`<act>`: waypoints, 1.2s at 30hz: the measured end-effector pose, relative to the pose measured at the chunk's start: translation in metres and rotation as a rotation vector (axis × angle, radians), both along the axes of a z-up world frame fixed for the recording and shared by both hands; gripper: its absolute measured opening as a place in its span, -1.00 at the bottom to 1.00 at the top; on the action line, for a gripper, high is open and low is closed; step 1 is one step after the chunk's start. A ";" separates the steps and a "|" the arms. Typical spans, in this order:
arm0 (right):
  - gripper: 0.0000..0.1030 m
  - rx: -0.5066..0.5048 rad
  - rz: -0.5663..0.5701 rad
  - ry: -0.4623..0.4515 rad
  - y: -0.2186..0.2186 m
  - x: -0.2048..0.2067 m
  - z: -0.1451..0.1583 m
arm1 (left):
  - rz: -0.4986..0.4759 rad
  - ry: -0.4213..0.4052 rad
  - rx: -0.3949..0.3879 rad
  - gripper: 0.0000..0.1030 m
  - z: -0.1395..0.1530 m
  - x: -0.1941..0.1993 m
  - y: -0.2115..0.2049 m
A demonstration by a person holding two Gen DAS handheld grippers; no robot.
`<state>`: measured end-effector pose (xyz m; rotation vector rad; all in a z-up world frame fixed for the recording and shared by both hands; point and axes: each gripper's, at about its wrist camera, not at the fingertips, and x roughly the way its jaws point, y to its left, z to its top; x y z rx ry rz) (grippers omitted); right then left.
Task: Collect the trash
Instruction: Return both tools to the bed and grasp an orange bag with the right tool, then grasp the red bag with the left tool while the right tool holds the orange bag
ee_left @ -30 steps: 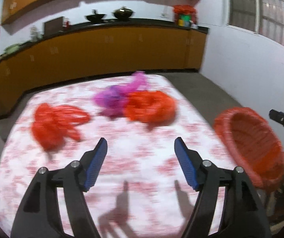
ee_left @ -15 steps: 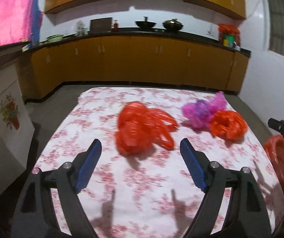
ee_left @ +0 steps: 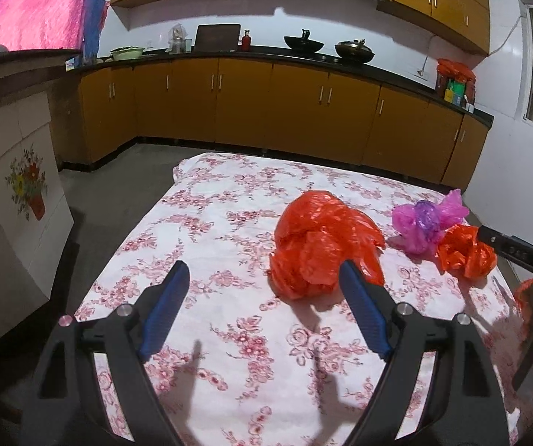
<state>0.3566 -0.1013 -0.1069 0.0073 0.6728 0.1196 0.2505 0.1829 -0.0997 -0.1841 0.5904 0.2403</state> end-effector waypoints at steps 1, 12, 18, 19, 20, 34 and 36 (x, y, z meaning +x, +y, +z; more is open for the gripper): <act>0.80 -0.008 0.000 0.009 0.002 0.004 -0.002 | 0.001 0.001 -0.002 0.58 -0.001 0.001 0.002; 0.30 -0.054 0.074 0.139 0.018 0.023 -0.027 | -0.002 0.016 -0.024 0.59 -0.007 0.012 0.008; 0.09 -0.053 0.095 0.132 0.017 0.017 -0.025 | -0.010 0.016 -0.028 0.59 -0.006 0.016 0.006; 0.08 -0.051 0.097 0.130 0.016 0.016 -0.025 | -0.013 0.016 -0.028 0.59 -0.006 0.016 0.005; 0.07 -0.051 0.099 0.128 0.015 0.013 -0.025 | -0.015 0.016 -0.026 0.59 -0.006 0.017 0.004; -0.02 -0.049 0.102 0.118 -0.004 -0.028 -0.022 | -0.061 0.044 0.000 0.69 -0.001 0.034 -0.015; -0.02 -0.039 0.095 0.121 -0.008 -0.033 -0.023 | -0.067 0.055 -0.006 0.69 -0.001 0.041 -0.016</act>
